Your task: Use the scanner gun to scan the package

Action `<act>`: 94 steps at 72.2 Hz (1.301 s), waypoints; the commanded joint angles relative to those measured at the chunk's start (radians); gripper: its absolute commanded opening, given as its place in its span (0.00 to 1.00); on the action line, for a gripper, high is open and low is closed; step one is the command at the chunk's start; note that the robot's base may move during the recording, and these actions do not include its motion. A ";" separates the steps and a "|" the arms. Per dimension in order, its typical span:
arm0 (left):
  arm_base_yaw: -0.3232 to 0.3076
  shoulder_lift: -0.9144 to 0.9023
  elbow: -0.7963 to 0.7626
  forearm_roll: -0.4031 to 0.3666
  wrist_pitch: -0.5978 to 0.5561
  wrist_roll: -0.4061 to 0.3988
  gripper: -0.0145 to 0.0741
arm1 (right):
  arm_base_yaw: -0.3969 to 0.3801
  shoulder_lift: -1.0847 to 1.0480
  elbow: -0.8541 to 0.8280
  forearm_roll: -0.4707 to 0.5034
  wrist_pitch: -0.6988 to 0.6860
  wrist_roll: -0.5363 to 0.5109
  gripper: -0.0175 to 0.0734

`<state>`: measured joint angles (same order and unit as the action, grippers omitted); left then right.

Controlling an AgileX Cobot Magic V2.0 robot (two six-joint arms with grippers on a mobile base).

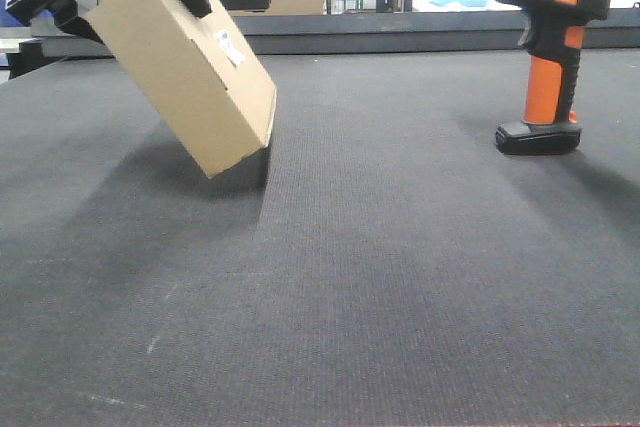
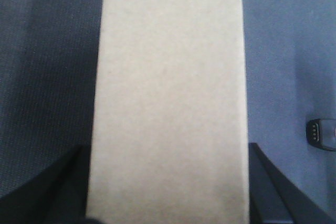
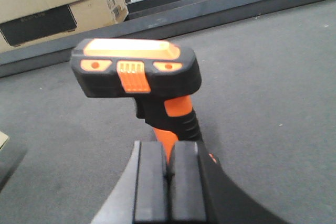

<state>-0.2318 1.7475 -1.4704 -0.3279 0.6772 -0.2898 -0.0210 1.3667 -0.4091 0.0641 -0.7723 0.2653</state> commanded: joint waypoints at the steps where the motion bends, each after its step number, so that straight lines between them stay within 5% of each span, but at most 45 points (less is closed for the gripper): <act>1: -0.007 -0.004 0.000 -0.006 -0.006 0.001 0.04 | -0.004 0.069 -0.015 -0.013 -0.127 0.017 0.01; 41: -0.007 -0.004 0.000 -0.006 -0.006 0.001 0.04 | 0.055 0.340 -0.259 -0.019 -0.036 0.017 0.03; 51: -0.007 -0.004 0.000 -0.006 -0.006 0.001 0.04 | 0.055 0.345 -0.259 -0.010 -0.025 0.017 0.32; 63: -0.007 -0.004 0.000 -0.006 -0.013 0.001 0.04 | 0.055 0.345 -0.264 -0.006 -0.020 0.017 0.83; 94: -0.007 -0.004 0.000 -0.006 -0.009 0.001 0.04 | 0.055 0.428 -0.366 0.114 -0.041 0.017 0.82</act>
<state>-0.2318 1.7475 -1.4682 -0.3279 0.6797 -0.2898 0.0329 1.7735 -0.7573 0.1506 -0.7894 0.2822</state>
